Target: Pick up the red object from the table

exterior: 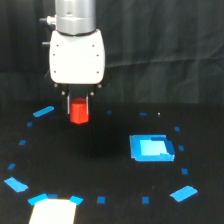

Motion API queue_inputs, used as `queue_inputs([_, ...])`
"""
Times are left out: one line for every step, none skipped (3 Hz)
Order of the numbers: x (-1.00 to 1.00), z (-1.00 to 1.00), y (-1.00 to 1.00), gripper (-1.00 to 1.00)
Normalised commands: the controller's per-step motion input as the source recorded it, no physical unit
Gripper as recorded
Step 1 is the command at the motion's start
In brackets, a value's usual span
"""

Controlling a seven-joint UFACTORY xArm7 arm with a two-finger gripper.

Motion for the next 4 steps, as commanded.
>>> queue_inputs([-0.09, -0.08, 0.15, -0.99])
queue_inputs([0.27, -0.22, -0.08, -0.78])
queue_inputs([0.05, 0.07, 0.36, -1.00])
queue_inputs([0.19, -0.18, -0.14, -1.00])
